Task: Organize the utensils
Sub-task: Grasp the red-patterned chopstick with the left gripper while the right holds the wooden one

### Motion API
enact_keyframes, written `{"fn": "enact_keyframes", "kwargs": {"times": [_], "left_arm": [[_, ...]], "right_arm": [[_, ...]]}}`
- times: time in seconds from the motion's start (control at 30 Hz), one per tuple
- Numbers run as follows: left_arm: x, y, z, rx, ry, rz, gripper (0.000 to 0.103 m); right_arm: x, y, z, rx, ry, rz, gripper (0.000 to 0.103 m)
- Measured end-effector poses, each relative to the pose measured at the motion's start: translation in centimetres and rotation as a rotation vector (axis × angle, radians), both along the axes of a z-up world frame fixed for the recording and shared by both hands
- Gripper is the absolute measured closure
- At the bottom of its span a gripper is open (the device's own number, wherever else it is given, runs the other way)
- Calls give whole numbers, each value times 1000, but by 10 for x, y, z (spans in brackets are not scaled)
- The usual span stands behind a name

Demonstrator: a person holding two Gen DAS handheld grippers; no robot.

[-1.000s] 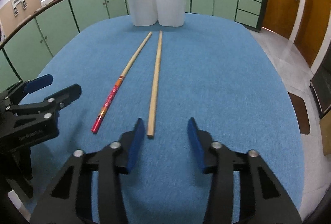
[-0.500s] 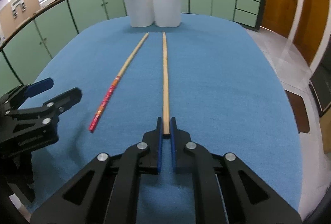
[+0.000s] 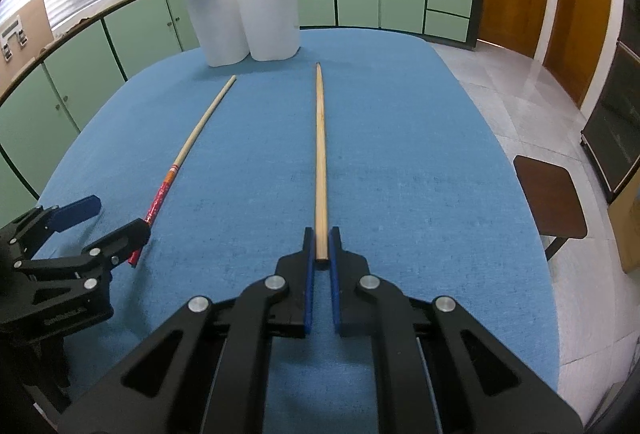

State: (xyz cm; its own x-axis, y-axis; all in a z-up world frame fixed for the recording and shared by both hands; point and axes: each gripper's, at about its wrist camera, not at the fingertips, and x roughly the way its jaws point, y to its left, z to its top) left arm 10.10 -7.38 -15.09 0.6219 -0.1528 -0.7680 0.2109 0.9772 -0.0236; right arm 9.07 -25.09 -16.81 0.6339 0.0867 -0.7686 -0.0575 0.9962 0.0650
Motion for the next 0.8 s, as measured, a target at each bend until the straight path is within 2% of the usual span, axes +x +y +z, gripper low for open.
{"fn": "enact_keyframes", "kwargs": {"times": [0.17, 0.37, 0.43, 0.57, 0.67, 0.8], "left_arm": [[-1, -2, -2, 15, 3, 1, 46], [-1, -4, -2, 31, -6, -5, 71], [-1, -5, -2, 35, -8, -8, 75], [-2, -1, -2, 16, -6, -2, 93], [0, 1, -3, 7, -1, 5, 94], [-1, -4, -3, 38, -6, 3, 93]], "right_arm": [[-1, -2, -1, 12, 3, -2, 97], [0, -2, -1, 18, 5, -3, 97], [0, -2, -1, 19, 6, -3, 97], [1, -2, -2, 19, 9, 1, 97], [2, -2, -2, 19, 11, 1, 97], [3, 0, -2, 13, 14, 3, 96]]}}
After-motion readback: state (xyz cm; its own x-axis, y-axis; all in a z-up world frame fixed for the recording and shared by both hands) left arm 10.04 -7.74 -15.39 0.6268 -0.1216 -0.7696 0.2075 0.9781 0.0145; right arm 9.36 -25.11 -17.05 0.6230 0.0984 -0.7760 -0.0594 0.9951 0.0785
